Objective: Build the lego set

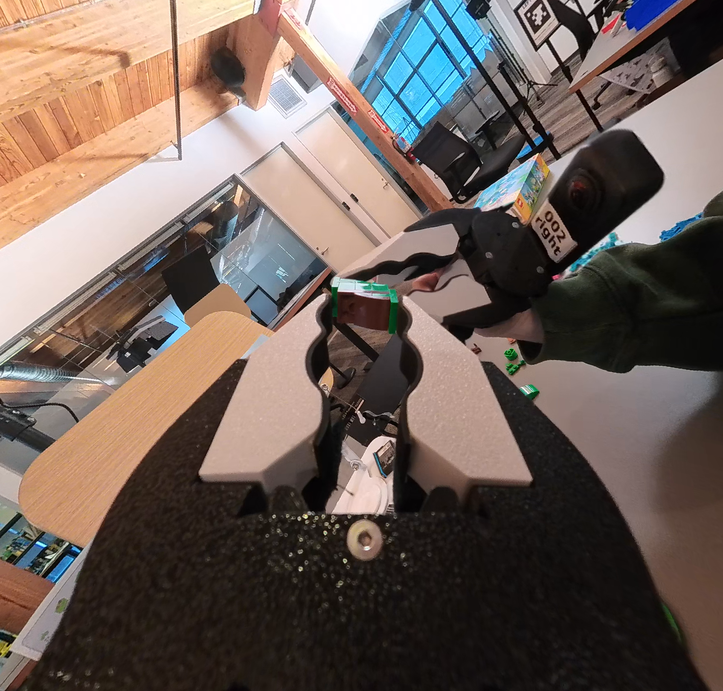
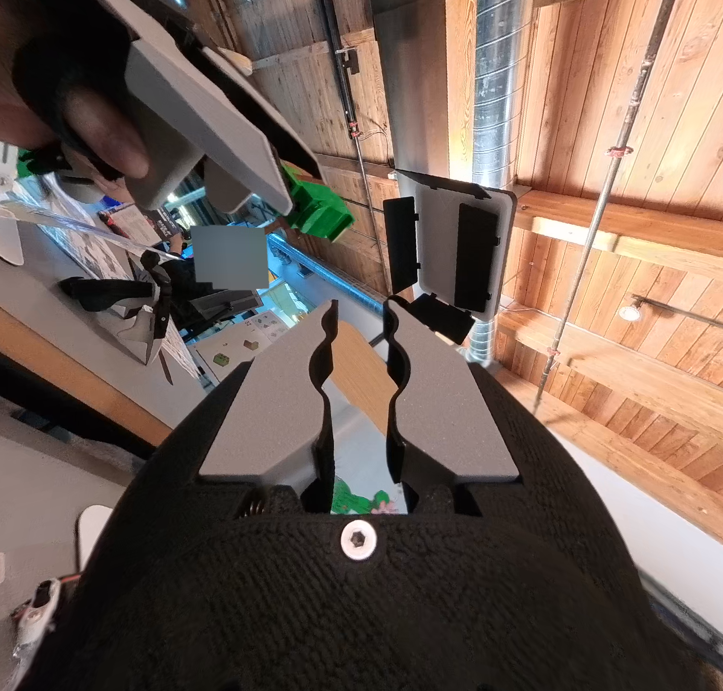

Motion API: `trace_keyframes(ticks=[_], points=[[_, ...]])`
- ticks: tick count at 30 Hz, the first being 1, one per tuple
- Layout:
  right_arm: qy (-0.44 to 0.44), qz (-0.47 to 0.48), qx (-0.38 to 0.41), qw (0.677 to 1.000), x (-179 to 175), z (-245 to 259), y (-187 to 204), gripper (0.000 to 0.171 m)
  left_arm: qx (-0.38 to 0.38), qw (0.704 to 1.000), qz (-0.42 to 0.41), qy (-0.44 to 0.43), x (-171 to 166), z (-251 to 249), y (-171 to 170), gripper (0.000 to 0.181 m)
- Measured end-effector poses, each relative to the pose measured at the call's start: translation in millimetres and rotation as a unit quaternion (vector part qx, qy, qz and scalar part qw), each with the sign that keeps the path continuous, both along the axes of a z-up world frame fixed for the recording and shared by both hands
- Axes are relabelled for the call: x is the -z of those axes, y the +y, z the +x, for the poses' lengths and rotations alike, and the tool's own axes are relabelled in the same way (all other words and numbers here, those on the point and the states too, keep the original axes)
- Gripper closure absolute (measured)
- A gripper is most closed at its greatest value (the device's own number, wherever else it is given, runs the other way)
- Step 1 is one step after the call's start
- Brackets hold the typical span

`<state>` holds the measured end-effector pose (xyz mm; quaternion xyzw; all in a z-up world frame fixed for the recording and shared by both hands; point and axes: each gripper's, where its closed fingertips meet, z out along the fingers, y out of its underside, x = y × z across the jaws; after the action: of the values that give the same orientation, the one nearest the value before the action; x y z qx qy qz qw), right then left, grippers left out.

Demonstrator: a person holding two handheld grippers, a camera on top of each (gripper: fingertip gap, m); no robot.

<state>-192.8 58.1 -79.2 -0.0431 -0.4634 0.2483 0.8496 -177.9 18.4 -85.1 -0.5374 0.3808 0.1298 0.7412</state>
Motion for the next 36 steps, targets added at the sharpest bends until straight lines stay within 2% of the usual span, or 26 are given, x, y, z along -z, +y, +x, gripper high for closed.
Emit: trace_keyframes(ticks=[2,3,4,5,7,8,9,14,17,20,22,24,26,27,28,30,32,36], points=[[-0.039,-0.053,-0.05,0.997,0.1,-2.5,0.3,0.156,-0.004,1.0,0.005,0.002,-0.9,-0.9,-0.1,0.152],[-0.073,-0.101,-0.111,0.986,-1.7,-3.6,-2.8,0.156,-0.011,1.0,0.01,0.007,-1.4,-2.4,0.4,0.152],[-0.117,-0.161,-0.194,0.961,-3.9,-3.5,-7.3,0.156,-0.021,1.0,0.014,0.015,-0.9,-4.3,1.3,0.152],[-0.172,-0.234,-0.287,0.913,-6.6,-2.8,-11.5,0.156,-0.033,0.999,0.016,0.027,0.3,-6.2,2.8,0.152],[-0.281,-0.342,-0.467,0.765,-11.3,8.6,-23.7,0.15,-0.05,0.997,0.016,0.051,4.4,-8.1,5.8,0.152],[-0.306,-0.369,-0.521,0.706,-13.5,15.0,-25.7,0.147,-0.051,0.997,0.014,0.06,6.9,-7.6,7.1,0.152],[-0.322,-0.384,-0.547,0.671,-12.4,17.5,-26.1,0.144,-0.049,0.997,0.012,0.066,8.8,-6.4,7.9,0.152],[-0.42,-0.401,-0.565,0.586,10.4,14.3,-41.1,0.141,-0.017,0.997,0.011,0.074,11.5,4.0,4.3,0.153],[-0.428,-0.416,-0.577,0.557,12.5,12.9,-40.4,0.148,0.009,0.997,0.006,0.074,12.6,10.9,0.1,0.153],[-0.454,-0.418,-0.582,0.53,20.2,13.6,-44.4,0.143,0.01,0.996,-0.007,0.089,19.3,14.0,3.5,0.153],[-0.456,-0.412,-0.591,0.523,20.9,15.0,-45.9,0.151,0.01,0.996,-0.013,0.09,21.4,15.3,5.5,0.153],[-0.452,-0.408,-0.59,0.531,20.5,15.0,-45.0,0.152,0.01,0.997,-0.018,0.081,21.5,14.1,6.2,0.153],[-0.423,-0.397,-0.59,0.562,14.4,15.5,-40.6,0.154,-0.007,0.999,-0.024,0.042,16.7,7.2,10.9,0.146],[-0.407,-0.388,-0.585,0.584,11.9,16.3,-38.0,0.155,-0.016,0.999,-0.026,0.011,12.2,2.3,13.6,0.134],[-0.396,-0.378,-0.57,0.612,12.3,15.4,-35.9,0.156,-0.011,0.999,-0.038,-0.018,10.6,0.7,14.6,0.122],[-0.372,-0.355,-0.546,0.661,11.5,16.1,-33.1,0.156,0.022,0.994,-0.074,-0.081,8.5,2.7,15.8,0.112],[-0.365,-0.334,-0.543,0.678,10.7,20.1,-34.8,0.156,0.053,0.986,-0.103,-0.117,11.0,6.9,17.6,0.118],[-0.355,-0.304,-0.543,0.698,10.1,24.5,-41.1,0.157,0.063,0.981,-0.142,-0.113,25.2,11.6,25.5,0.141]])
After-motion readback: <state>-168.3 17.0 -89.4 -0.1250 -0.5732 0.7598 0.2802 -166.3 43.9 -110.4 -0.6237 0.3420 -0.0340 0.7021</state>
